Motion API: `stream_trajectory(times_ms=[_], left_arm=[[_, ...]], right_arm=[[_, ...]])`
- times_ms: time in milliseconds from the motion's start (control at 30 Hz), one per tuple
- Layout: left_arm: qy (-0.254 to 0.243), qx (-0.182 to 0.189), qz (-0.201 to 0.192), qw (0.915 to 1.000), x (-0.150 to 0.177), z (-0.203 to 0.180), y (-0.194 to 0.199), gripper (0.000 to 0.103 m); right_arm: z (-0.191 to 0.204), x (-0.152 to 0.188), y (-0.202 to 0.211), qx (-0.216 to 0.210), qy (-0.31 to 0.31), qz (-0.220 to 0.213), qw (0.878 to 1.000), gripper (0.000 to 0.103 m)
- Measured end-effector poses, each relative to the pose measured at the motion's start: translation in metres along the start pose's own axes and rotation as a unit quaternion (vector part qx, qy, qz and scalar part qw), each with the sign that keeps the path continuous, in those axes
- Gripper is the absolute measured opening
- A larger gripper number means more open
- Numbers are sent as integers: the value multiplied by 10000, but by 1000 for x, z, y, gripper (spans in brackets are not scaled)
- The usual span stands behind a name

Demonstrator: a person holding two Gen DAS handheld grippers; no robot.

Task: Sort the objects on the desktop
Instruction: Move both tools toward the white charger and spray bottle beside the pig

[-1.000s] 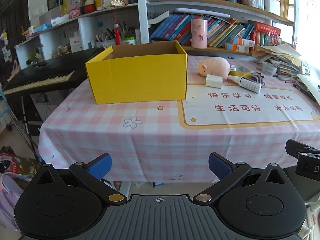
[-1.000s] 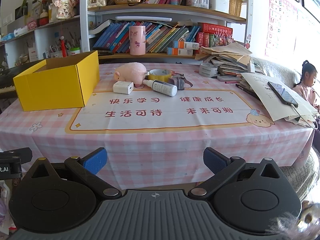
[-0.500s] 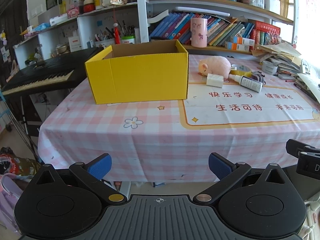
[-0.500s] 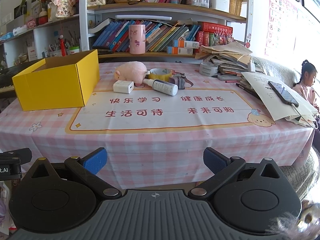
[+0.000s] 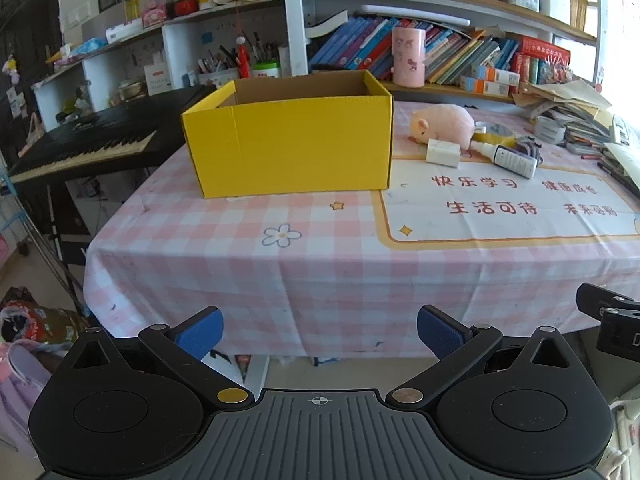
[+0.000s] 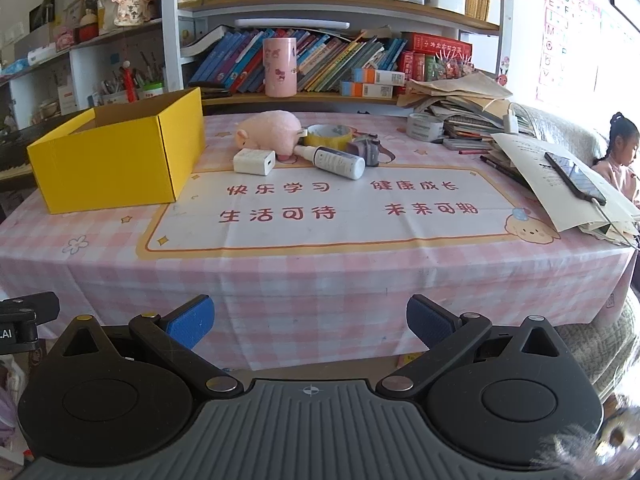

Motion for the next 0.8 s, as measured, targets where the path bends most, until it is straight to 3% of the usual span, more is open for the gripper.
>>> stream_trajectory(times_ms=[333, 800], left_arm=[[21, 122, 64, 9999, 1, 7, -3, 103], [4, 299, 2, 9996, -5, 3, -9, 103]], right_arm=[[7, 2, -2, 12, 40, 145, 9999, 103], [5, -4, -1, 120, 36, -3, 9999, 103]])
Point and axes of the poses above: each gripper's, at about its wrist camera, not at the fingertips, and y roughly against the way its jaws point, z to its left, x to its underside, the point moved 1 cm from there along -y, roughly the way its jaws point, and after that the axes turned 6 degrees about -y, right-handed, at the moved point
